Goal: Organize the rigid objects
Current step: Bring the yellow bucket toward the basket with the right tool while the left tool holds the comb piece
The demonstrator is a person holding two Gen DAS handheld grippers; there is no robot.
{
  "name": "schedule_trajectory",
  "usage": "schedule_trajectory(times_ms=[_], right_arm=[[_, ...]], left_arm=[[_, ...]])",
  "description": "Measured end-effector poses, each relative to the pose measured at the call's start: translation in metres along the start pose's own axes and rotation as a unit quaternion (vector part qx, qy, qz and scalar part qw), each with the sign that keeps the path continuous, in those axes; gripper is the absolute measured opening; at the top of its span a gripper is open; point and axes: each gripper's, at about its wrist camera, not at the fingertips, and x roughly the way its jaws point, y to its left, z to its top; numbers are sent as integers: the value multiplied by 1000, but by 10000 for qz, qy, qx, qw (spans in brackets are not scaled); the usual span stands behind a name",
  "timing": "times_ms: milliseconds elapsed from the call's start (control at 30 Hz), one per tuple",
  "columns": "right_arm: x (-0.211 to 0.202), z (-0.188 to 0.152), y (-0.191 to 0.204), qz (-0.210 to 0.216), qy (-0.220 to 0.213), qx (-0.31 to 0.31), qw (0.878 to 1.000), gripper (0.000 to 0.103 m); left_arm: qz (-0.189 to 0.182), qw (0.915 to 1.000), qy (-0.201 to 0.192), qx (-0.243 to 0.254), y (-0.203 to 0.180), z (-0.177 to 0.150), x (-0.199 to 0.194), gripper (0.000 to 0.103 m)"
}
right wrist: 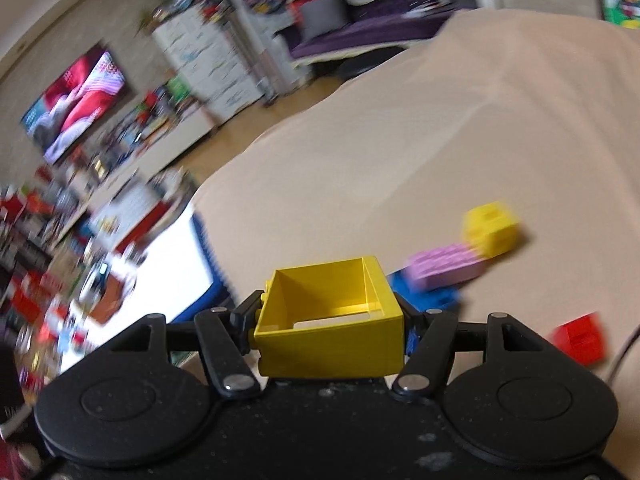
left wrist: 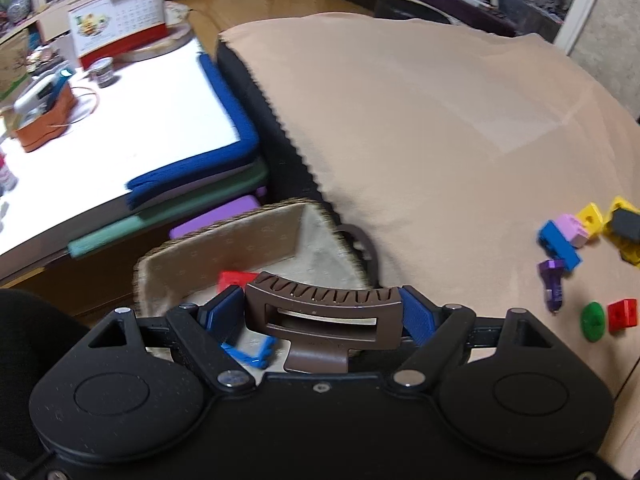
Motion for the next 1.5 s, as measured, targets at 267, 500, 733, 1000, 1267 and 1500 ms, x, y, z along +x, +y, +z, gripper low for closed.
schedule_trajectory(times_ms=[267, 500, 733, 1000, 1267, 1500], right_arm=[[47, -35, 104, 97, 632, -650, 9958, 64], [67, -47, 151, -226, 847, -752, 9933, 64], [91, -50, 169, -628, 1042, -783, 9895, 64], [105, -52, 182, -769, 827, -543, 9921, 64], [104, -67, 162, -784, 991, -604, 9901, 64], [121, -80, 152, -753, 1293, -551, 9872, 64]], left_arm=[[192, 9985, 23, -518, 48, 7, -6, 79], [315, 9966, -60, -753, 68, 8, -4, 79], [351, 9958, -14, -851, 80, 3, -2, 79], [575, 9938, 1, -951, 87, -1, 1, 79], [688, 9917, 127, -1076, 91, -2, 7, 79], [701, 9904, 338, -1144, 91, 0, 17, 79]])
